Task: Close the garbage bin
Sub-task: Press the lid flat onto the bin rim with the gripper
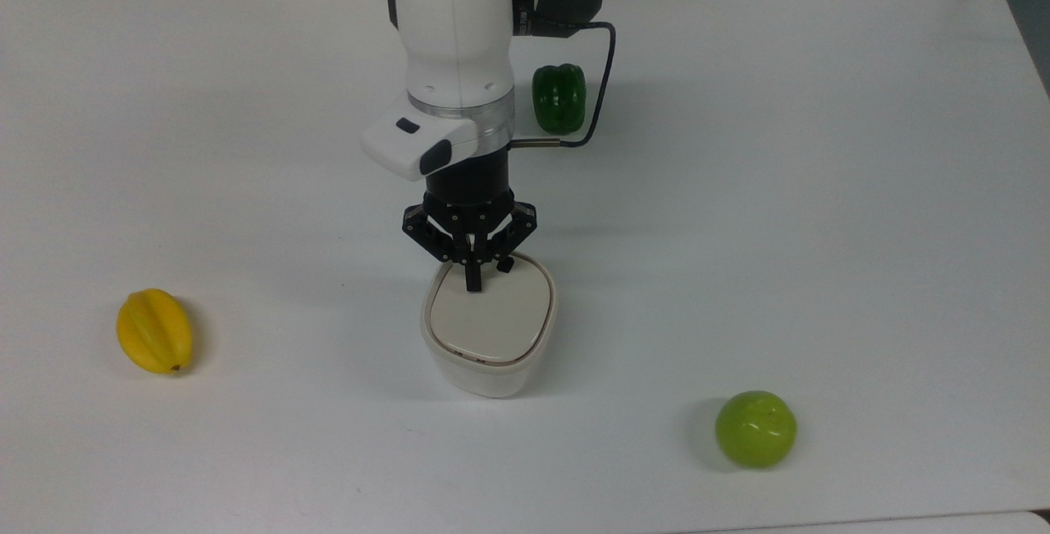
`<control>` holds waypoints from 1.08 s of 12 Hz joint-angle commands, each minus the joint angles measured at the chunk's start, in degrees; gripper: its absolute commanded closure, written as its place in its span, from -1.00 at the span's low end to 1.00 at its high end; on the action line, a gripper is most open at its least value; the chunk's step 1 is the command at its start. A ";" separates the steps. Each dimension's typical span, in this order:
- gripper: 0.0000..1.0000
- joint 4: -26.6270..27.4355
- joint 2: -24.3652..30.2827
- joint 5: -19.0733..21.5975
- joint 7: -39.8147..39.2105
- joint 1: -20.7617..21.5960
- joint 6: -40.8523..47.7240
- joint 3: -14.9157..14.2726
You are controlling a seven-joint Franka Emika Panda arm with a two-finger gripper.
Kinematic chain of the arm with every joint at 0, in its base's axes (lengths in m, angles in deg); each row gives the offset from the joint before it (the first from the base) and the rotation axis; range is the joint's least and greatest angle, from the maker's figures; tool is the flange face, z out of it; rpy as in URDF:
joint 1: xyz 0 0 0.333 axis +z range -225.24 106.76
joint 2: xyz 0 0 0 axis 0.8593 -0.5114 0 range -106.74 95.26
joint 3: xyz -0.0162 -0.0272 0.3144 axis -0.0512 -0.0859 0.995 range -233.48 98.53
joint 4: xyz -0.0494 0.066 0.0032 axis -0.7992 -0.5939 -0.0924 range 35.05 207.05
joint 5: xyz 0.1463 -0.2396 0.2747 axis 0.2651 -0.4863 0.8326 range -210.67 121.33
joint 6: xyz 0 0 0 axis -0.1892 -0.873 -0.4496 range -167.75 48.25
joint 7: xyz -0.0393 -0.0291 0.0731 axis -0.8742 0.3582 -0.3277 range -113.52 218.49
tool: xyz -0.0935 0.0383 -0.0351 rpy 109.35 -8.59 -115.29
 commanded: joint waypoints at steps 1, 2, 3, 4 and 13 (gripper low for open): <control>1.00 2.26 -4.34 -8.43 -0.67 1.32 0.59 -0.56; 1.00 2.27 -4.69 -9.06 -0.67 1.41 0.59 -0.48; 1.00 2.27 -4.70 -8.98 -0.50 1.59 0.51 -0.48; 1.00 2.10 -4.61 -8.19 -0.32 1.68 0.59 -0.48; 0.96 1.31 6.72 8.06 3.46 -2.45 4.79 -1.00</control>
